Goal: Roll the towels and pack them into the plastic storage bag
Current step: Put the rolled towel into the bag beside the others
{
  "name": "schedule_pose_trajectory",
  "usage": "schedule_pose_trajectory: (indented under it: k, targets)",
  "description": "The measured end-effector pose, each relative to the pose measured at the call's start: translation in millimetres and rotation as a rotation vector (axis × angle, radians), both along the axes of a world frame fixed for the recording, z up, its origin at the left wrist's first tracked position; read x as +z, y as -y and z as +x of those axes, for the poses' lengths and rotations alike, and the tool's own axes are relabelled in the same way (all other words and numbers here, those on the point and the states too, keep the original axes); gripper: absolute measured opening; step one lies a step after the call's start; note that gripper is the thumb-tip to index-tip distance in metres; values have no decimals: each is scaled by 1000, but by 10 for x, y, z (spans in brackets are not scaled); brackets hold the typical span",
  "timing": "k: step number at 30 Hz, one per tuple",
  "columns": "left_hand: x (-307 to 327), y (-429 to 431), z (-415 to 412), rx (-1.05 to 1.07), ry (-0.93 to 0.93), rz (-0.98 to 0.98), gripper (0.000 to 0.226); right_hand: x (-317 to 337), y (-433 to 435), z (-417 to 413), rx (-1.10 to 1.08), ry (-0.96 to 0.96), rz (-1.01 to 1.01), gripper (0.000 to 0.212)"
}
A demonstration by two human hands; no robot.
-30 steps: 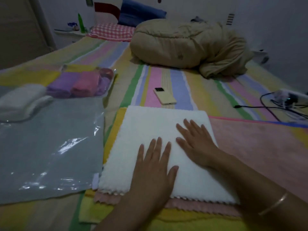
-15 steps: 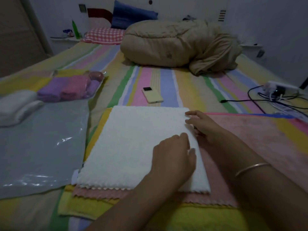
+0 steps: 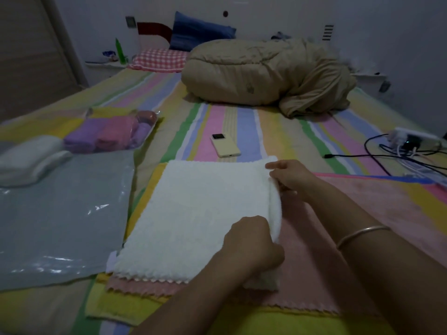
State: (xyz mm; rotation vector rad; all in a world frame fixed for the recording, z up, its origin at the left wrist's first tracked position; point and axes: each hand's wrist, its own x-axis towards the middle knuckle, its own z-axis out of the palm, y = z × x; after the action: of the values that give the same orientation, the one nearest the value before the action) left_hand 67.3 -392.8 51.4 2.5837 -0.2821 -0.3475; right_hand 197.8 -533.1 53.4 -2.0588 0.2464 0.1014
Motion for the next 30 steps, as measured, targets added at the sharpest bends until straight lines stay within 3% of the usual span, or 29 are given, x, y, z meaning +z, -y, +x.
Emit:
schedule_pose_trajectory:
  k: [5,9,12,21,26,30]
  targets:
    - [42,-647,-131,102,132,-321,7,142,-475,177,33,213,-196,37]
    - [55,-1213,-198,242,134,-414,24,295,-1097,271,139,276,-344,41]
    - [9,-1590,-236,292,188,-361,42,278,-1614,335,210,297,-463,36]
    - [-207,-2121,-235,277,240,-199,37,-215,-2460,507,288,177,-510,44]
    - [-297,-2161,-255,270,251,-123,37,-247,-2272,454,202,360,-401,38]
    - [-184,-2079,-281,296,320,119,32,-271,-1974,355,267,417,-782,42]
